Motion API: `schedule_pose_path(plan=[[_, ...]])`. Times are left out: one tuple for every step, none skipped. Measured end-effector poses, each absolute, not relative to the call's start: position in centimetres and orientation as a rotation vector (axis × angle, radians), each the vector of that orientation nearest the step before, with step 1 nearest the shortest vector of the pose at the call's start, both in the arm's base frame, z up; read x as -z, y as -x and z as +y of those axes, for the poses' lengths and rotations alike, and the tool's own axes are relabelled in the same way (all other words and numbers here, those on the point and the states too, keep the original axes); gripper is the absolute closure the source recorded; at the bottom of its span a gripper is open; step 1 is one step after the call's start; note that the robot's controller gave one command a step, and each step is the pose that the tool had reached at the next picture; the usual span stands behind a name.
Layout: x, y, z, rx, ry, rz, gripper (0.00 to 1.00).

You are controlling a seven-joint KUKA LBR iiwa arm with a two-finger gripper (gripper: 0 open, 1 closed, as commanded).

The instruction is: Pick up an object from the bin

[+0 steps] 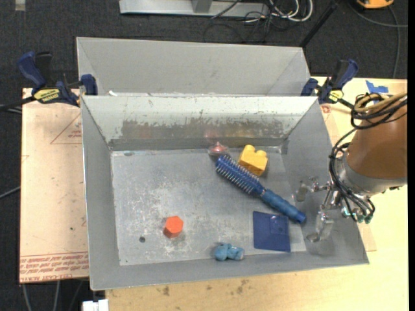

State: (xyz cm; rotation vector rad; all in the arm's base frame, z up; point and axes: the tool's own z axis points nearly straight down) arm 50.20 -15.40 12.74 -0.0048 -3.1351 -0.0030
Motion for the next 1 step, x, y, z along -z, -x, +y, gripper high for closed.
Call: schedule_pose_path(plan=[[-6.87, -53.47, -11.95, 0.003, 0.281, -3.128, 0.00]])
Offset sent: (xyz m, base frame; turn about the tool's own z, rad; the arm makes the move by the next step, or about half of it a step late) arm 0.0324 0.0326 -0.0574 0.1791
